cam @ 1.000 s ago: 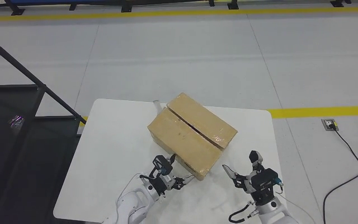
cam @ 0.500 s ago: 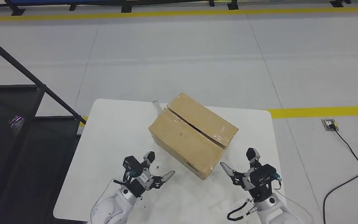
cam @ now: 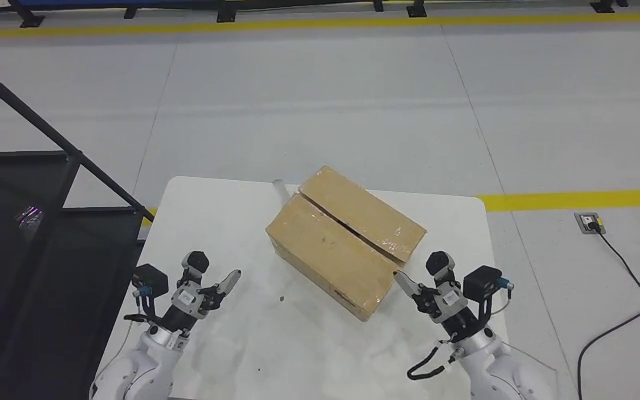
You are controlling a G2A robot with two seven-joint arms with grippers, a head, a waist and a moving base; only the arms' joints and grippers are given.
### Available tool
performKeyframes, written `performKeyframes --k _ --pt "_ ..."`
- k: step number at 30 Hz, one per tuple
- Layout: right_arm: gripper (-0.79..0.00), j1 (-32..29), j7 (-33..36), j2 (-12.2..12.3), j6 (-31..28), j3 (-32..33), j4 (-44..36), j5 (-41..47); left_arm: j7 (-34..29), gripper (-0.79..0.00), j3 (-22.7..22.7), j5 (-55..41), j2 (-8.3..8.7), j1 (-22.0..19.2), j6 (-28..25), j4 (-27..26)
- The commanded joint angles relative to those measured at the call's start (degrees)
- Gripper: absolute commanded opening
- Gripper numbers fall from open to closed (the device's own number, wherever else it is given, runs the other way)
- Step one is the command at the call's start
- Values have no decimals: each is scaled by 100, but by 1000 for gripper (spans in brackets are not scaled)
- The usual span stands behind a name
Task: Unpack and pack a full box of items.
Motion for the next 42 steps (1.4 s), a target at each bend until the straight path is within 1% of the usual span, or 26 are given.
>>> performKeyframes --k 1,2,3,5,7,10,13,17,20,25,29,33,37,42 --pt "0 -13 0 -3 -14 -8 -10 50 -1 0 -1 -1 0 0 0 0" --pt "0 -20 4 -6 -89 -24 -25 154 -23 0 4 3 -2 -9 61 7" --pt "0 -19 -23 -12 -149 -13 -3 334 -55 0 19 45 -8 -87 231 47" --pt "0 17 -49 -24 -174 17 76 655 -78 0 135 24 -36 -372 518 259" --pt "0 29 -61 -31 -211 49 126 860 -76 0 240 146 -62 -757 858 582" --pt "0 -69 -103 -27 -342 138 140 1014 -113 0 417 185 -98 -1333 1035 1137" --pt "0 -251 -190 -15 -493 286 120 1140 -185 0 624 392 -132 -1957 1188 1811" --pt "0 -532 -239 2 -733 478 69 1343 -200 0 1043 824 -197 -2774 1190 2794" --pt "0 -700 -166 21 -918 623 43 1474 -105 0 1399 974 -276 -3306 953 3506" --pt "0 -882 -62 39 -1043 795 20 1605 200 0 1983 1355 -432 -3980 765 4444" --pt "0 -939 40 47 -1169 859 78 1757 463 0 2322 1461 -560 -4335 593 5015" --pt "0 -796 353 66 -1493 904 352 2145 770 0 2485 1515 -628 -4492 414 5333" --pt "0 -551 905 104 -1887 947 666 2711 1038 0 2493 1660 -595 -4507 105 5440" --pt "0 -166 1588 148 -2196 913 961 3242 1195 0 2423 1779 -508 -4375 -328 5332"
